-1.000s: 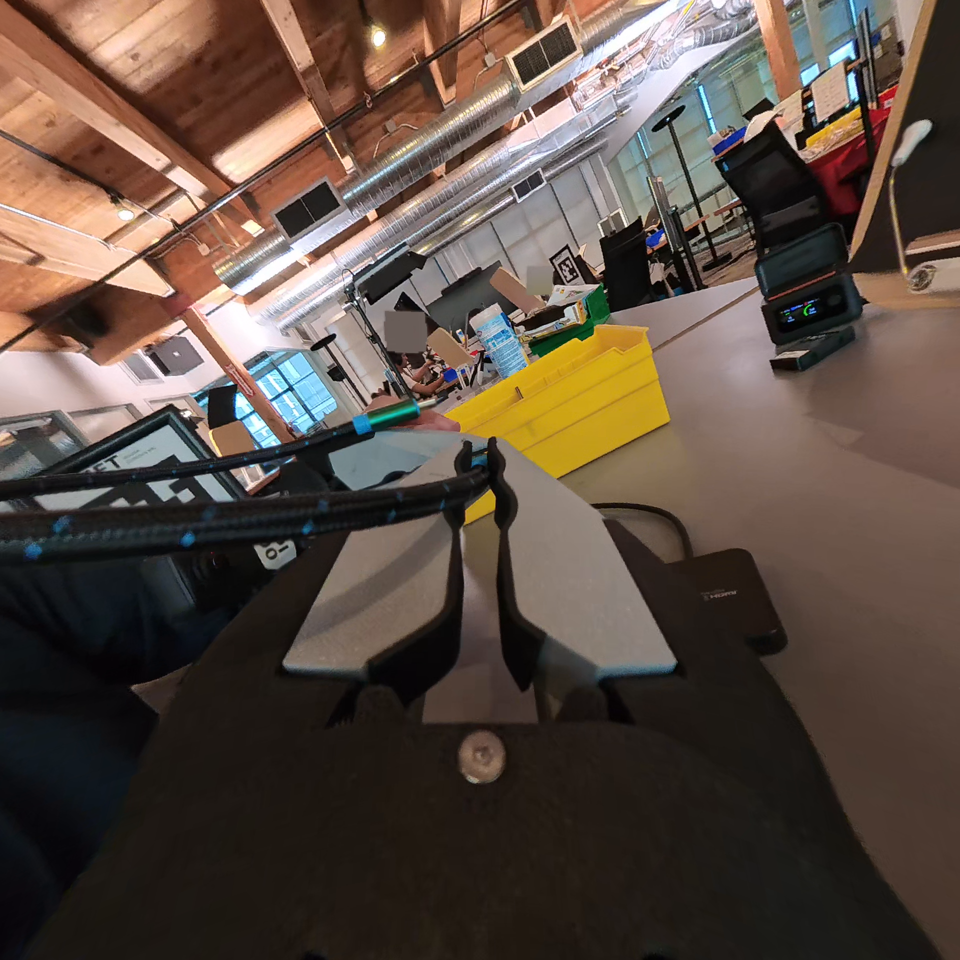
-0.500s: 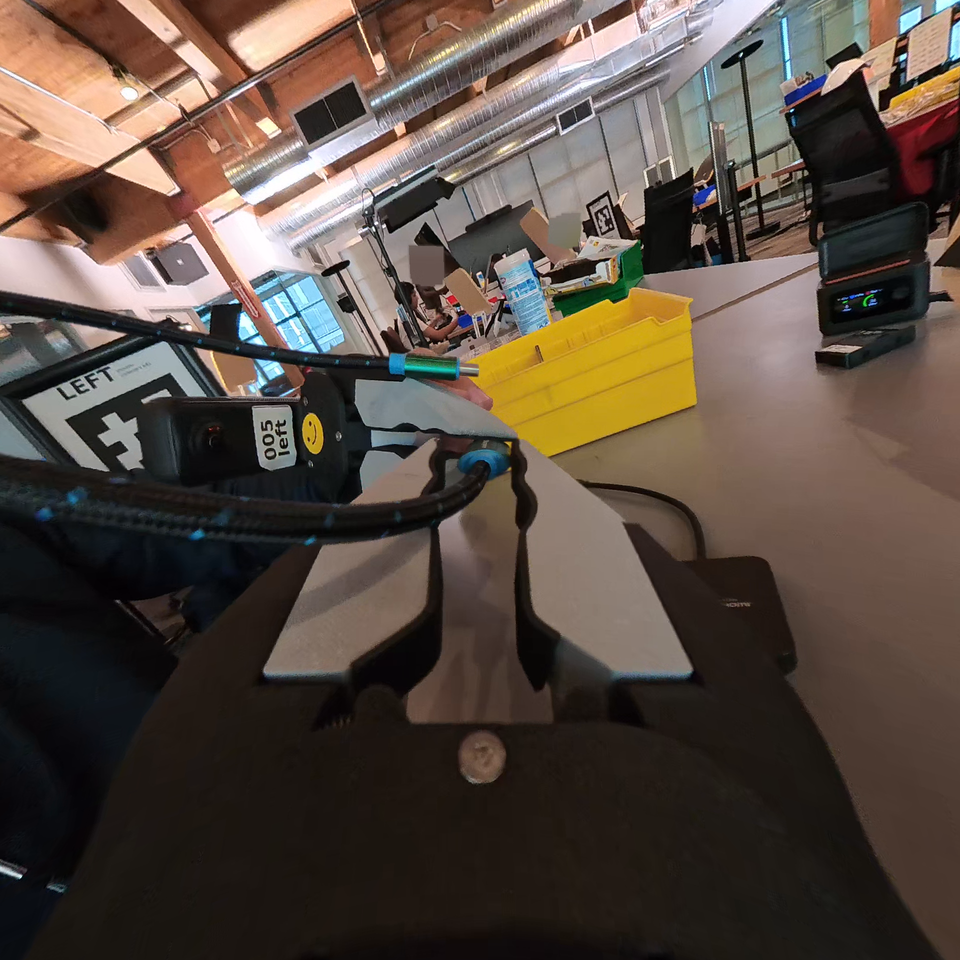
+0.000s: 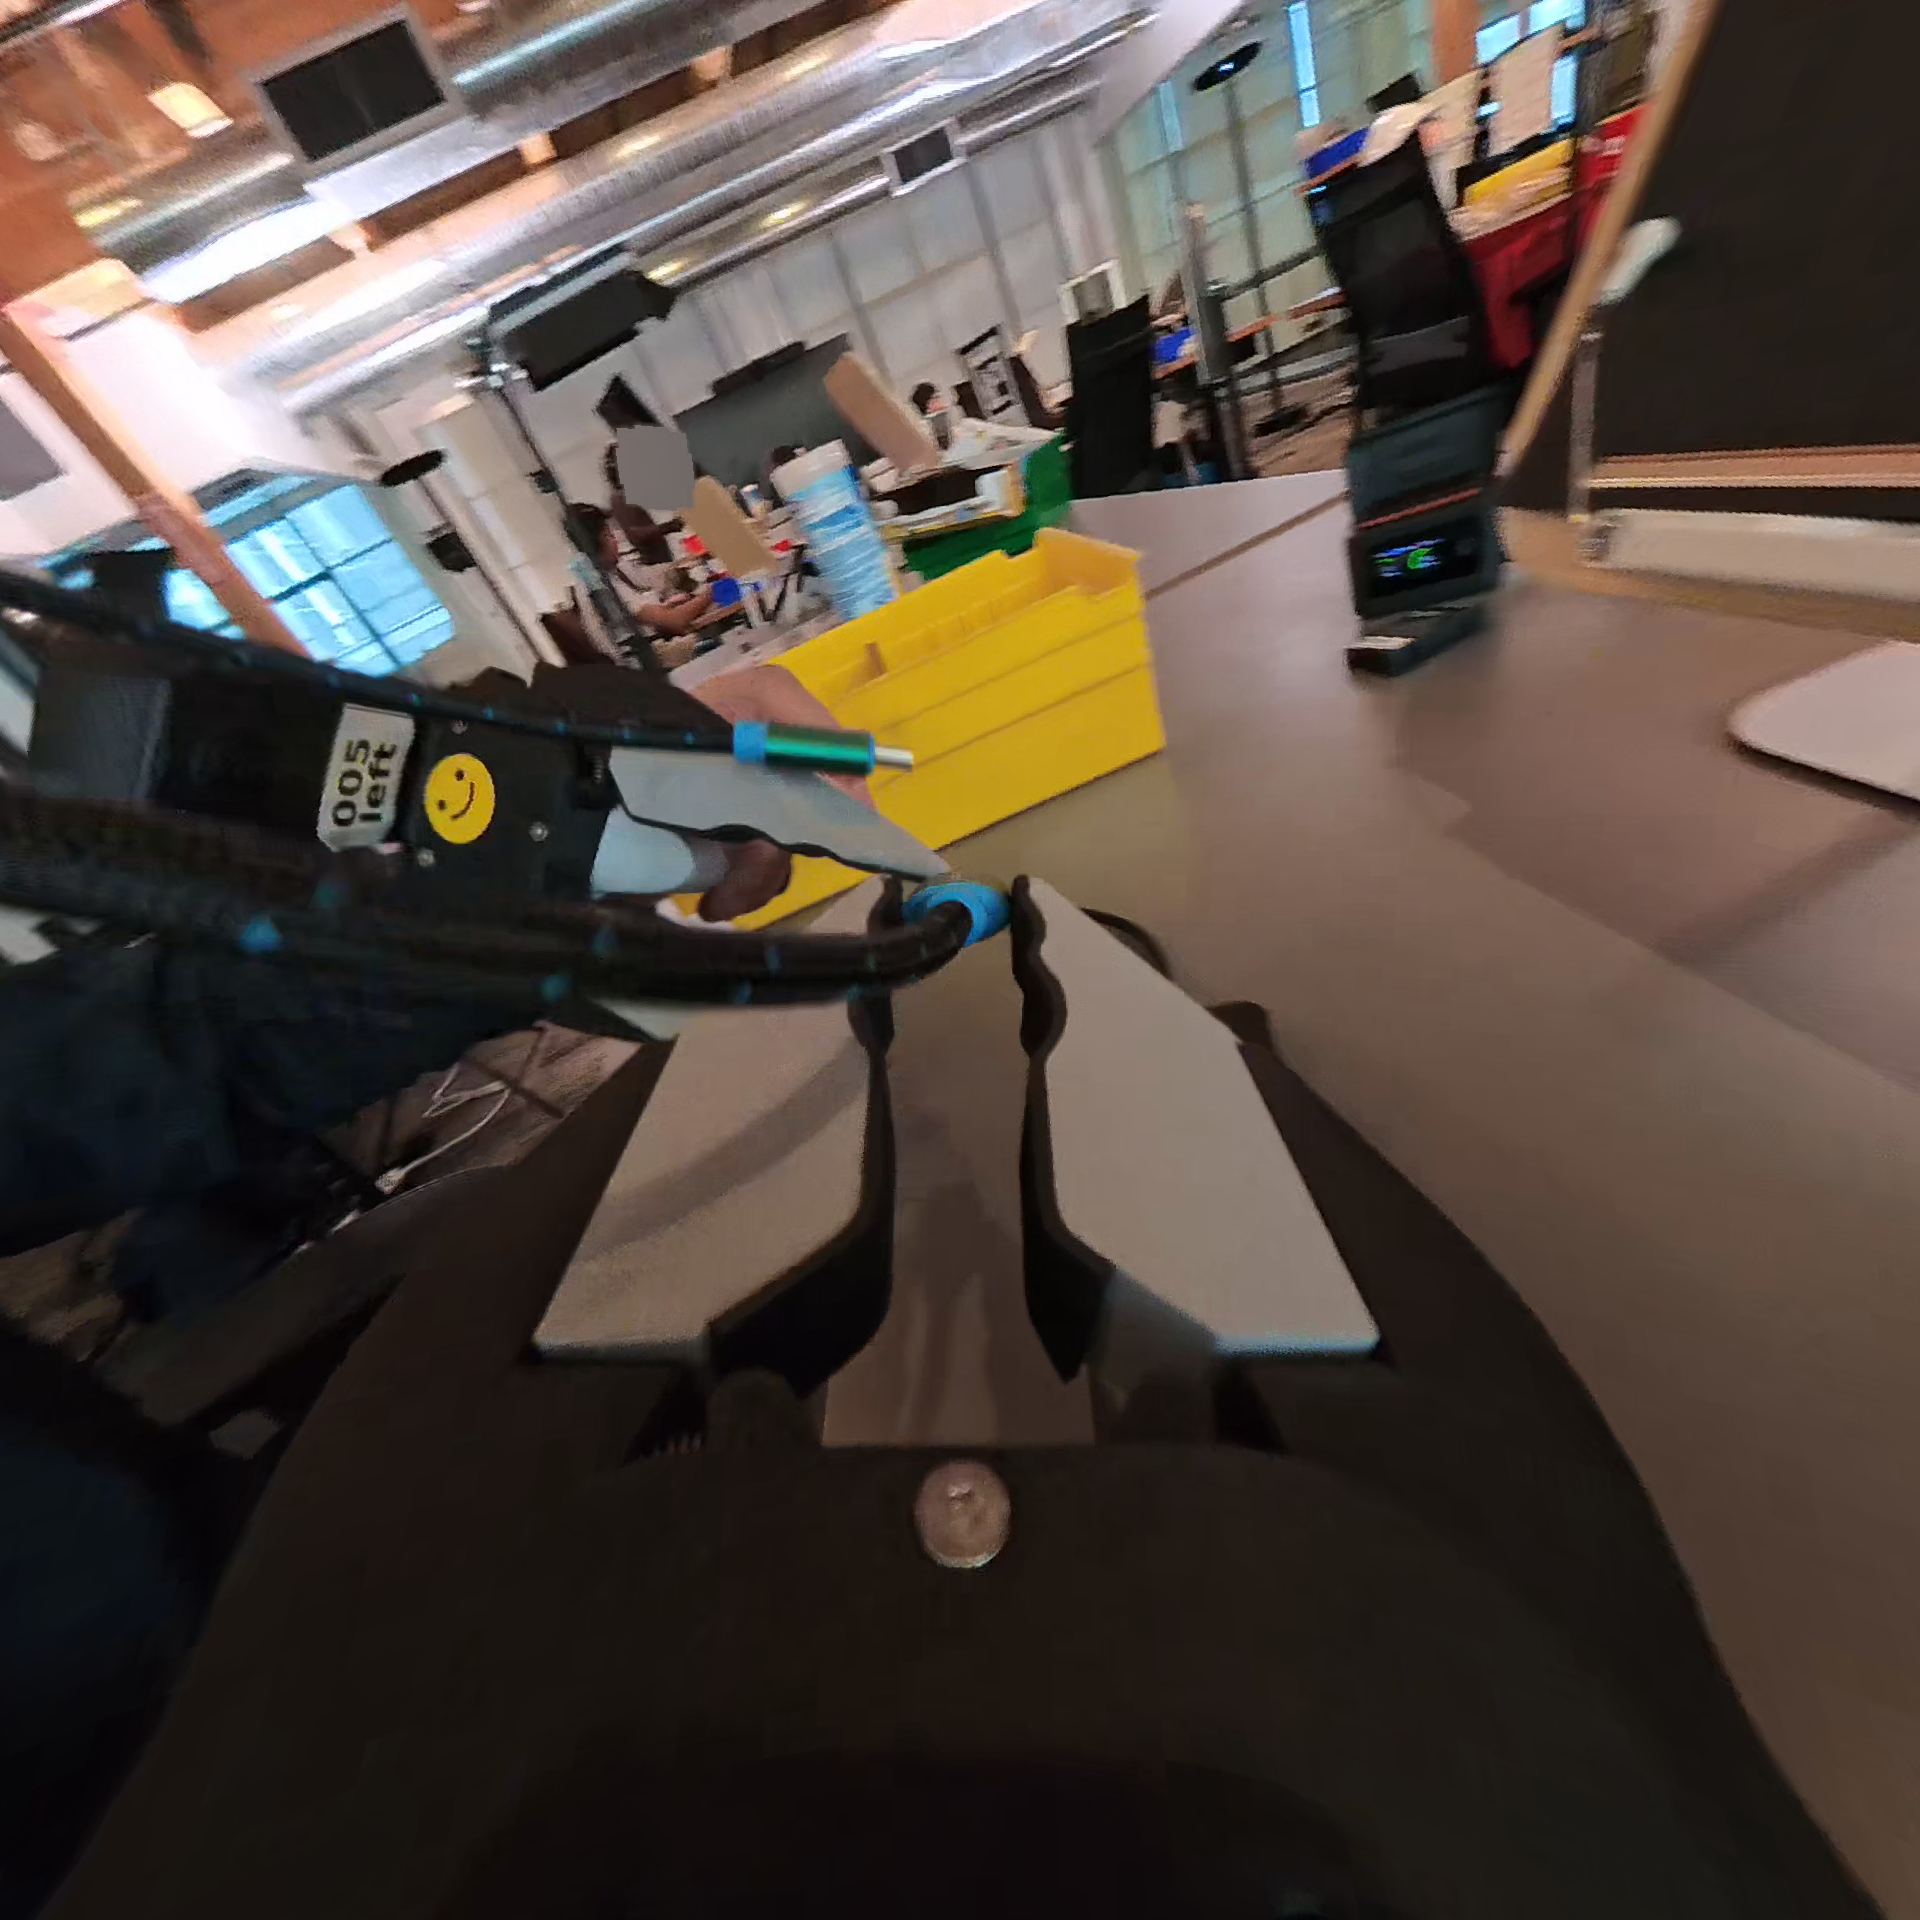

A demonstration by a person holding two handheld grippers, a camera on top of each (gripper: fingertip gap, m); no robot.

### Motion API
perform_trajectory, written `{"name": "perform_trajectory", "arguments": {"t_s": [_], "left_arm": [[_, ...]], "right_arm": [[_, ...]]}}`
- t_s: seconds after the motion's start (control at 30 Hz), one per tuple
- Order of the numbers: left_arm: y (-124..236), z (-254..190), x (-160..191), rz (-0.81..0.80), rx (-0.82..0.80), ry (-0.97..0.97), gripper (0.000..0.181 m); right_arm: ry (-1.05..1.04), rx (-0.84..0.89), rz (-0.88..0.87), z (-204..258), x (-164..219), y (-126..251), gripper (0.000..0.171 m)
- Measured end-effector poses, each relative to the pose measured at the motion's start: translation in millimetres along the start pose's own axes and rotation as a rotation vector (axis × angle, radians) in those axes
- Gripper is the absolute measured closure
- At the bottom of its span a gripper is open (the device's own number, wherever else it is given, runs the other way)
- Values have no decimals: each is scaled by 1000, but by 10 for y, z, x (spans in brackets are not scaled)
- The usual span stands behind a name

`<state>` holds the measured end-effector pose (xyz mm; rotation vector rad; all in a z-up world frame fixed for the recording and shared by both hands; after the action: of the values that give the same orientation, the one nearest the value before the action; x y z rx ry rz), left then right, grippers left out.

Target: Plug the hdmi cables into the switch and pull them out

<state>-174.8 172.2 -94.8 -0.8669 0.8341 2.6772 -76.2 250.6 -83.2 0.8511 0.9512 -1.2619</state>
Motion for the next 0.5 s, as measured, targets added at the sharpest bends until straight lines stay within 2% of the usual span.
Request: {"name": "perform_trajectory", "arguments": {"t_s": [0.03, 0.13, 0.27, 0.4, 0.5], "left_arm": [[-35, -26, 88, 52, 67, 24, 129], [-158, 5, 334, 127, 139, 4, 131], [-356, 160, 598, 228, 271, 119, 133], [-519, 322, 852, 397, 353, 37, 148], [-659, 364, 833, 417, 373, 11, 164]], "right_arm": [[-4, 34, -5, -65, -4, 54, 153], [-27, 129, 2, -249, 17, 176, 153], [-16, 206, 21, -367, 31, 275, 154], [-20, 262, 34, -458, 43, 370, 156], [-31, 268, 87, -489, 93, 378, 157]]}}
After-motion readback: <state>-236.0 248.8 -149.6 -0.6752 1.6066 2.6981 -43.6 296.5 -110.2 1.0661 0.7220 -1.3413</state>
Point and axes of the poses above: each gripper's, where its closed fingertips meet, y back along the fingers, x out of its underside, z = x × y across the jaws, the point moved 6 cm from there along y, back along the fingers
